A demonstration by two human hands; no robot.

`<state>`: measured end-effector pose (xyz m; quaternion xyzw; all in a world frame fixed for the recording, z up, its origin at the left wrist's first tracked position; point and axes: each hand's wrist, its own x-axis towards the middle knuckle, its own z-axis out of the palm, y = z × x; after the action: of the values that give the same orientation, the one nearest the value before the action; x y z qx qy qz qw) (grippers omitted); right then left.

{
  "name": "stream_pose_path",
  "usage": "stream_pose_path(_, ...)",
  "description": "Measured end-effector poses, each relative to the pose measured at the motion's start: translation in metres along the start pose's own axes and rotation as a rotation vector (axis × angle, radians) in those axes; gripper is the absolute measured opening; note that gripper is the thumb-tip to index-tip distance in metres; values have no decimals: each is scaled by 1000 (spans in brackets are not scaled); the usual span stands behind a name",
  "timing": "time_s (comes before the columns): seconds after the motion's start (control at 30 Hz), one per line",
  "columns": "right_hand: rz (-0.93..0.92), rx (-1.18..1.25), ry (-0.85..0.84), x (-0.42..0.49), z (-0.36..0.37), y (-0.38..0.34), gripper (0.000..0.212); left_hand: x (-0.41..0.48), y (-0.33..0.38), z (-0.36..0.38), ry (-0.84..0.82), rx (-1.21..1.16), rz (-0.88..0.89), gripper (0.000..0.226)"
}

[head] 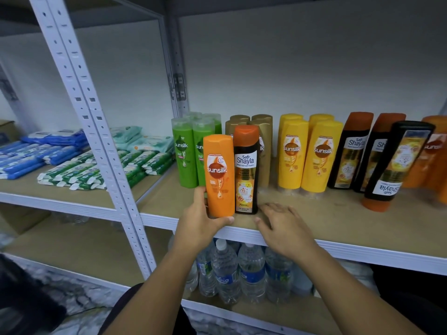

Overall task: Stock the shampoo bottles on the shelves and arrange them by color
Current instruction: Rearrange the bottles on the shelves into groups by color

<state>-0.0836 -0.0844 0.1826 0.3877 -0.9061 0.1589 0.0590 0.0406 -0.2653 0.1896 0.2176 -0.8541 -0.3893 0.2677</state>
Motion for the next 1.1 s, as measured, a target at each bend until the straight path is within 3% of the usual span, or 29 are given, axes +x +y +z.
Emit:
stream_pose_path(0.1, 50, 126, 67, -7, -8, -1, 43, -9, 8, 2, 5, 8, 23, 77)
stream_pose_path(0.37, 95, 562, 107, -20, -29, 0, 47, -22, 32, 27, -48, 3, 67, 75)
stream_pose_path(0.53, 91, 718, 146, -28, -43, 4, 33, -21, 48, 50, -109, -33, 98, 78)
stream_pose_path(0.73, 193, 697, 236, -37, -54, 24, 26, -14, 68, 87, -149, -24, 158, 66)
stream_pose_path(1.1, 373, 657, 372, -77, -73, 105, 34, -19, 126, 174, -289, -93, 286, 53)
